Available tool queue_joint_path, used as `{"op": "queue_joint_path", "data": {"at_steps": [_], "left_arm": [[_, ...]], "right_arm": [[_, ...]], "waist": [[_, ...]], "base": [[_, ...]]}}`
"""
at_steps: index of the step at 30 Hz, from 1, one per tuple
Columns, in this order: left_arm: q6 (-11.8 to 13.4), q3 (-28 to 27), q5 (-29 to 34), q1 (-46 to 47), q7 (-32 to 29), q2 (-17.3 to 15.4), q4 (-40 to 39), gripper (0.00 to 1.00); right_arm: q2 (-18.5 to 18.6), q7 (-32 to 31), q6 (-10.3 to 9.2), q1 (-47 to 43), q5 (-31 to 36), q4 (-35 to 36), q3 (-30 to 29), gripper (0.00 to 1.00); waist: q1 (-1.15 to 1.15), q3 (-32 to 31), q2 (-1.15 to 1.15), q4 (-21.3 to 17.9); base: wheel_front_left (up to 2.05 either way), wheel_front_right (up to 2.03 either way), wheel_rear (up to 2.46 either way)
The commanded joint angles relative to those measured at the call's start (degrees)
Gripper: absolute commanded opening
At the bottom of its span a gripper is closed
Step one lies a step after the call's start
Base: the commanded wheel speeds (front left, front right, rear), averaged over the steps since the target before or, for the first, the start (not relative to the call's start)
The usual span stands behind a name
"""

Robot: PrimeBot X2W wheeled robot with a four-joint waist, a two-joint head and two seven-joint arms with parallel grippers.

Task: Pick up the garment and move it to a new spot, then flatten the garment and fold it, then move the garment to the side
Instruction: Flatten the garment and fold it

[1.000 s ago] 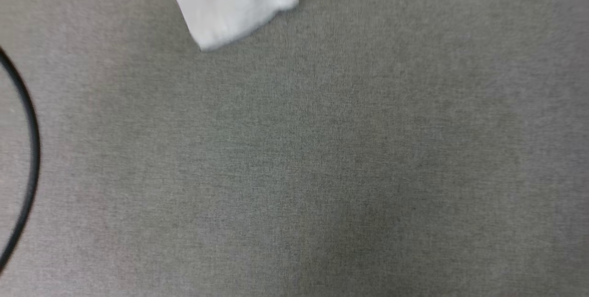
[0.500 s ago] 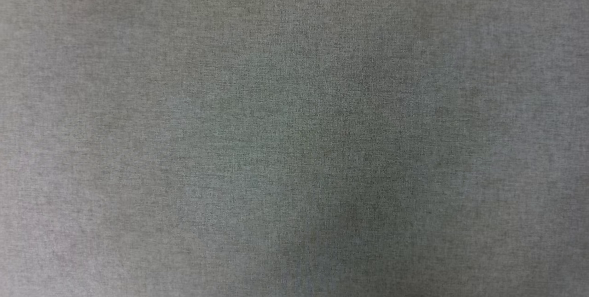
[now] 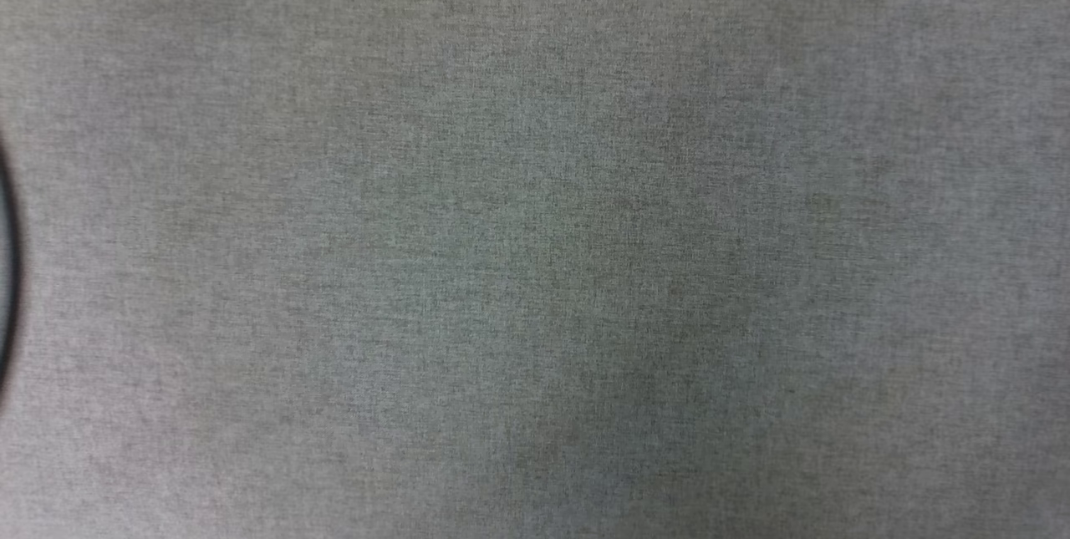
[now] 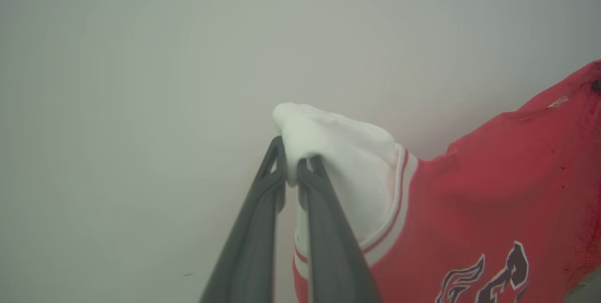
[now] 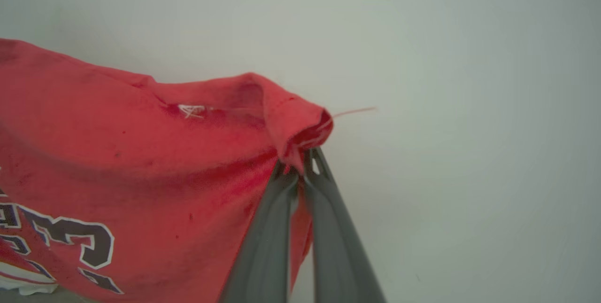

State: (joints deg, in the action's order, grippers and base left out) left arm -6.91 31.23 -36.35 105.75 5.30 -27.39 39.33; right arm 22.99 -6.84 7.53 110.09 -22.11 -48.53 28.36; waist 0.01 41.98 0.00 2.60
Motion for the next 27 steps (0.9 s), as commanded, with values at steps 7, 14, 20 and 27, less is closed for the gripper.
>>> {"op": "queue_joint_path", "data": {"at_steps": [7,14,20,27], "left_arm": [[0.1,0.7,-2.5,-13.7,4.2,-1.5,-2.3,0.00],[2.6,1.4,-3.6,-26.9,5.7,-3.4,-8.2,0.00],[8.1,0.9,-5.6,-43.6,6.8,-6.6,-18.5,0.00],[16.9,-0.7,-8.5,-64.9,8.2,-10.3,-32.7,0.00]], "right_arm": [[1.9,3.5,-0.09,-12.2,-6.3,3.2,7.0,0.00],[5.4,4.7,-0.09,-23.9,-11.4,9.7,11.3,0.00],[9.8,4.7,-0.09,-37.6,-15.0,18.2,13.7,0.00],[13.4,2.9,-0.09,-52.8,-16.6,26.6,13.8,0.00]], "waist": [[-0.01,-3.0,0.00,-0.3],[-0.01,-6.7,0.00,-0.6],[-0.01,-11.3,0.00,-0.6],[-0.01,-16.3,0.00,-0.8]], "base": [[0.00,0.00,0.00],[0.00,0.00,0.00],[0.00,0.00,0.00],[0.00,0.00,0.00]]}}
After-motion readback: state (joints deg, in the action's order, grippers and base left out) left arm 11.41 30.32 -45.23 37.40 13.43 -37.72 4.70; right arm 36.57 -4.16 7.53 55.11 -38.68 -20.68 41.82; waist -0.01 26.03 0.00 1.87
